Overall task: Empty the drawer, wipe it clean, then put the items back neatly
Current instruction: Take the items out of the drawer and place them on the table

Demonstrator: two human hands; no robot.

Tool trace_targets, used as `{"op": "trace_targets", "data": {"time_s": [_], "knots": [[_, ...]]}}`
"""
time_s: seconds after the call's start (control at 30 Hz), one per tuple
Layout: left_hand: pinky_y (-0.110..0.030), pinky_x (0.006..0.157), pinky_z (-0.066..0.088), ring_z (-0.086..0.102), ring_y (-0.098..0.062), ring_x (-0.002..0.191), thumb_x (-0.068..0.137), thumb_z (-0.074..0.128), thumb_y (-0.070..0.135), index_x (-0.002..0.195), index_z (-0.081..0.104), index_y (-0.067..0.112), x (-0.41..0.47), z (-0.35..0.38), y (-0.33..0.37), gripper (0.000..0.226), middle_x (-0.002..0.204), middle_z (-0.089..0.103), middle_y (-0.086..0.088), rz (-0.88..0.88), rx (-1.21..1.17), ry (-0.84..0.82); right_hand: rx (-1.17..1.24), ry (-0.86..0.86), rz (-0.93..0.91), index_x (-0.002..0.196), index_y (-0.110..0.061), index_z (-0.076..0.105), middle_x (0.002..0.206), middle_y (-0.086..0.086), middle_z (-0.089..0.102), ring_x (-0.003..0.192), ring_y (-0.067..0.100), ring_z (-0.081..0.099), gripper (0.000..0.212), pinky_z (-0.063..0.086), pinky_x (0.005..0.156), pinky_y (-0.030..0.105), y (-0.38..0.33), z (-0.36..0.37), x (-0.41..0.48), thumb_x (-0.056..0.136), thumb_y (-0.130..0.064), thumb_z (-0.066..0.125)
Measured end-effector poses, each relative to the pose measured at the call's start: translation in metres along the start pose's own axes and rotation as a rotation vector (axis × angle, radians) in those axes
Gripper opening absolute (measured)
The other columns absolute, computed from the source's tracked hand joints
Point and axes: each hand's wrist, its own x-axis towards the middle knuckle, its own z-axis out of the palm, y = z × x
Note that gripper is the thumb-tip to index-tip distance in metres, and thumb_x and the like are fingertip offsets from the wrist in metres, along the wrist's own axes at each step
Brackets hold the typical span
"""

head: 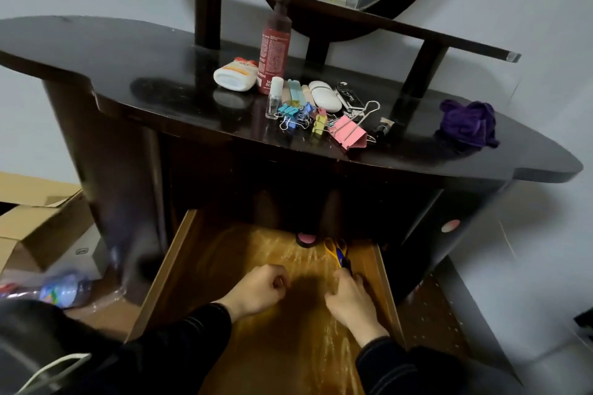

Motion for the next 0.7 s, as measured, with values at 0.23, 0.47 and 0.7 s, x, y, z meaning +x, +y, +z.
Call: {"op": "trace_targets", "data": {"time_s": [0.23,0.47,0.7], "knots": [[-0.028,0.067,0.055,0.064,-0.01,0.071,0.093,0.054,0.011,0.099,0.07,0.015,0.0,-0.002,-0.011,0.017,0.088,0.07,0.002,-0.054,-0.116,-0.011,-0.287,0.025,0.056,0.139,-0.021,0.05,0.131,0.007,0.056,0.108,0.025,0.064,0.043,0.055,0.087,0.036,-0.003,0.018,0.02,0.098,-0.01,0.054],[-0.026,0.06,0.052,0.065,-0.015,0.07,0.101,0.052,0.016,0.107,0.066,0.01,-0.005,0.0,0.002,0.016,0.095,0.071,-0.01,-0.126,-0.307,-0.059,0.148,-0.009,-0.151,0.097,-0.03,0.061,0.102,-0.012,0.064,0.089,0.005,0.063,0.011,0.052,0.071,0.021,-0.001,0.022,0.017,0.096,-0.02,0.064],[-0.028,0.064,0.054,0.067,-0.017,0.074,0.101,0.058,0.032,0.109,0.064,0.008,-0.01,-0.004,0.011,0.026,0.092,0.07,-0.007,-0.28,-0.703,0.01,0.421,-0.228,-0.419,0.086,-0.032,0.059,0.068,-0.026,0.06,0.057,-0.005,0.054,0.014,0.042,0.053,0.013,-0.023,0.031,-0.001,0.089,-0.024,0.07]]}}
